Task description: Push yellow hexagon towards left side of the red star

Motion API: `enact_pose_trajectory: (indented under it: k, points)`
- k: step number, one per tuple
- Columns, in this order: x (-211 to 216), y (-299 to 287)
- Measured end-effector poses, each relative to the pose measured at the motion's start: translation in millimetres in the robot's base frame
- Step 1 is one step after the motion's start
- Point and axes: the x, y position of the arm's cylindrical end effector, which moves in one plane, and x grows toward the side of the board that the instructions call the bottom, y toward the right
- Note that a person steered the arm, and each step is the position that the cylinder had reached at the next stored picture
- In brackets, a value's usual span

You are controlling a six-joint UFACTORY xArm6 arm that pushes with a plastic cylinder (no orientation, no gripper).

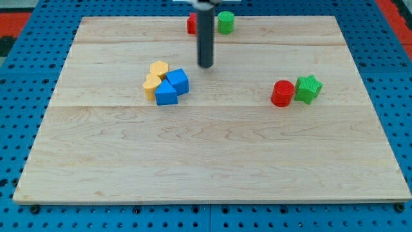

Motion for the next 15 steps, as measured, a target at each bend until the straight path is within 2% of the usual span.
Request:
enact_pose_trajectory:
  k: [1, 2, 3, 5, 6, 7, 10, 11, 12, 14, 15]
  points:
    - [27, -77]
    - [16, -133]
    - [-33, -142]
    - [-74, -94]
    - [-59, -85]
    - [-57, -83]
    - [-114, -93]
    - [-77, -90]
    - [-83, -72]
    - [-137, -53]
    - [-78, -50]
